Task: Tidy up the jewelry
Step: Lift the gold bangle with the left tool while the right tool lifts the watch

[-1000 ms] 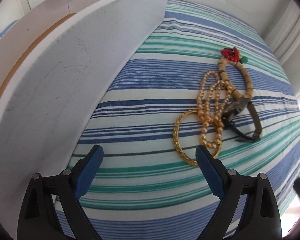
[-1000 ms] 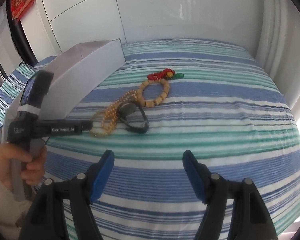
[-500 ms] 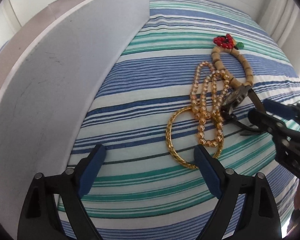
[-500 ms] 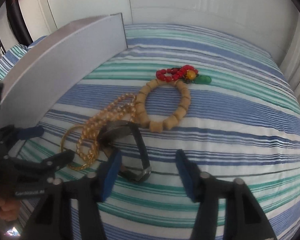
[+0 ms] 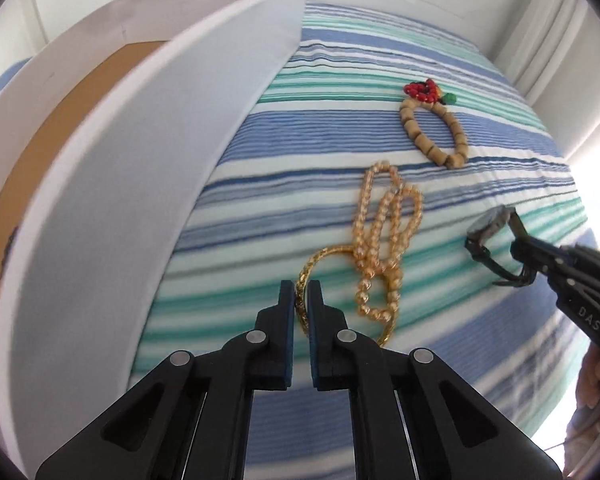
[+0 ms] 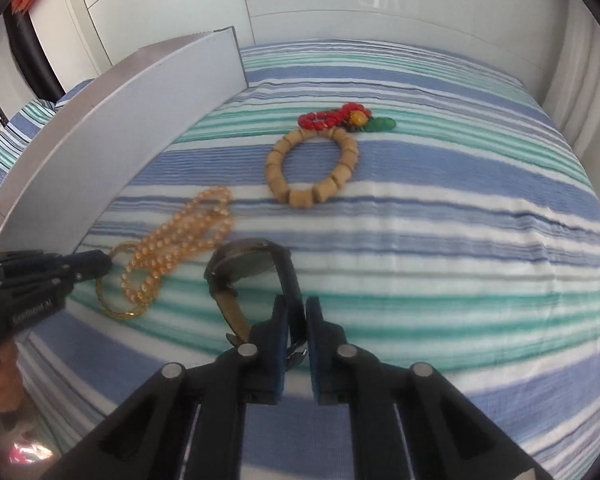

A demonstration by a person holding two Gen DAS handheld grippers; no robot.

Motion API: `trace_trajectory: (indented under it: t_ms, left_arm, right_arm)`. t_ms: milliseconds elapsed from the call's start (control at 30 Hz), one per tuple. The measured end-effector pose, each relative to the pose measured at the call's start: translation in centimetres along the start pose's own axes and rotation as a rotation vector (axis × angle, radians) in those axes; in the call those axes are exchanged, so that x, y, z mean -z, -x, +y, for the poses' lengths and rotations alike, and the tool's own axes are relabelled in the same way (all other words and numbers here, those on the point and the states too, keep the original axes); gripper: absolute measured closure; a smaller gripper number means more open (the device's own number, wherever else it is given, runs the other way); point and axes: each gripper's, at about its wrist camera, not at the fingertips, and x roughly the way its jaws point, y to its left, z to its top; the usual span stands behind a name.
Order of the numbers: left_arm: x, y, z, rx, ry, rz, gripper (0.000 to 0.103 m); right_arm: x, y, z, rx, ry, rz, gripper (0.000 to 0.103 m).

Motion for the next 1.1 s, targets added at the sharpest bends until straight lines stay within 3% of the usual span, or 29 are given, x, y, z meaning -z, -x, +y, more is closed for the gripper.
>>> trace_trajectory:
  t_ms: [200,400,667,1100]
  left_arm:
    - [4.0,2.3,1.8,0.02,0.038,0.041,0.099]
    - [6.9,3.5,2.9,0.014,0.062,0.056,0.099]
    - [7.2,4.9,2.4,0.01,0.052,0.022,0.099]
    - [6.9,6.0,1.5,-0.057,0.005,-0.032,0.099]
  right_arm:
    - [3.7,1.5,-0.9,0.008,-0.044,0.032,0.094]
    - [5.0,2.7,-1.8,0.006,-0.109,0.021,0.094]
    - [5.9,4.0,-2.0,-0.02,-0.147,0.009,0.094]
    - [5.6,5.5,-0.5,-0.046,-0.133,-0.016,0.094]
